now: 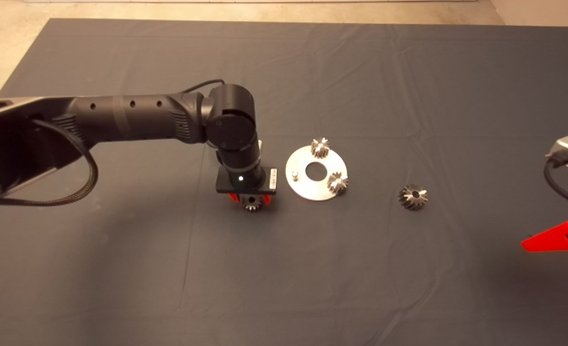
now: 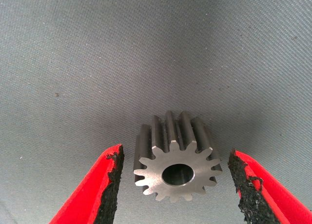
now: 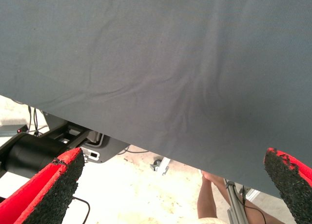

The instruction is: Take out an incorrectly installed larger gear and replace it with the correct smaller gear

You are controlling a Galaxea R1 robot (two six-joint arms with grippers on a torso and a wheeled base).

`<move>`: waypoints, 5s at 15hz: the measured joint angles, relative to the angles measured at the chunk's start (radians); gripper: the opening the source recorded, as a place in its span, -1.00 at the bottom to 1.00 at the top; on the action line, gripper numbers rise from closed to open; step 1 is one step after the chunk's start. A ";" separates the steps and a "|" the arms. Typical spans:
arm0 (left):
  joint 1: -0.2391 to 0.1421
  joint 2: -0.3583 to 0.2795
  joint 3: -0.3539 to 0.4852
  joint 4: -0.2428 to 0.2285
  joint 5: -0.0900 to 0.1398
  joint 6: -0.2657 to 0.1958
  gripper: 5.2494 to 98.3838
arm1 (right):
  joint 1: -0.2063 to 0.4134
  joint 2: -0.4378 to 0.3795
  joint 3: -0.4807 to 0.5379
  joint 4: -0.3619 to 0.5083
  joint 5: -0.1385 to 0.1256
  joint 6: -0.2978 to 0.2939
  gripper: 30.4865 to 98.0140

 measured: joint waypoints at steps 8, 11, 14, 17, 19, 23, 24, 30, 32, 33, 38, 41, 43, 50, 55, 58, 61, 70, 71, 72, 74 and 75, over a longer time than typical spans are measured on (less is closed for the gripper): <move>0.016 0.000 0.000 0.000 0.001 0.017 -0.22 | 0.000 0.000 0.000 0.000 0.000 0.000 0.99; 0.016 0.000 0.000 0.000 0.001 0.021 -0.23 | 0.000 0.000 0.000 0.000 0.000 0.000 0.99; 0.016 0.000 0.000 0.000 0.000 0.022 -0.23 | 0.000 0.000 0.000 0.000 0.000 0.000 0.99; 0.015 0.001 -0.018 -0.007 0.000 0.022 -0.26 | 0.000 0.000 0.000 0.000 0.000 0.000 0.99; 0.013 0.005 -0.032 -0.016 0.001 0.022 -0.26 | 0.000 0.000 0.000 0.000 0.000 0.000 0.99; 0.013 0.005 -0.032 -0.018 0.001 0.027 -0.30 | 0.000 0.000 0.000 0.000 0.000 0.000 0.99; 0.013 0.005 -0.032 -0.018 0.001 0.033 -0.30 | 0.000 0.000 0.000 0.000 0.000 0.000 0.99; 0.013 0.005 -0.029 -0.018 0.001 0.037 -0.37 | 0.000 0.000 0.000 0.000 -0.001 0.000 0.99; 0.013 0.005 -0.025 -0.016 0.001 0.038 -0.37 | 0.000 0.000 0.000 0.000 -0.001 0.000 0.99; 0.013 0.006 -0.025 -0.016 0.001 0.039 -0.37 | 0.000 0.000 0.000 0.000 -0.001 0.000 0.99; -0.002 0.009 -0.025 -0.011 0.004 0.041 -0.37 | 0.000 0.000 0.000 0.000 -0.001 0.000 0.99; -0.084 0.033 -0.036 -0.024 0.012 0.041 -0.37 | 0.000 0.000 0.000 0.000 0.000 0.000 0.99; -0.111 0.065 -0.063 -0.053 0.029 0.041 -0.37 | 0.000 0.000 0.000 0.000 -0.001 0.000 0.99; -0.127 0.154 -0.131 -0.074 0.049 0.041 -0.38 | 0.000 0.000 0.000 0.000 0.000 0.000 0.99; -0.132 0.198 -0.190 -0.079 0.046 0.041 -0.39 | 0.000 0.000 0.000 0.000 0.000 0.001 0.99; -0.132 0.209 -0.219 -0.079 0.046 0.049 -0.39 | 0.000 0.000 0.000 0.000 0.000 0.001 0.99; -0.132 0.226 -0.241 -0.087 0.048 0.069 -0.39 | 0.000 0.001 0.000 0.000 -0.001 0.001 0.99; -0.132 0.234 -0.267 -0.137 0.048 0.185 -0.39 | 0.000 0.020 0.000 0.000 0.000 0.001 0.99; -0.132 0.234 -0.267 -0.141 0.047 0.197 -0.39 | 0.000 0.020 0.000 0.000 0.000 0.001 0.99; -0.132 0.234 -0.269 -0.148 0.048 0.209 -0.39 | 0.000 0.020 0.000 0.000 0.000 0.001 0.99; -0.132 0.239 -0.274 -0.169 0.044 0.231 -0.39 | 0.000 0.020 0.000 0.000 0.000 0.001 0.99; -0.132 0.239 -0.274 -0.180 0.029 0.232 -0.39 | 0.000 0.020 0.000 0.000 0.000 0.001 0.99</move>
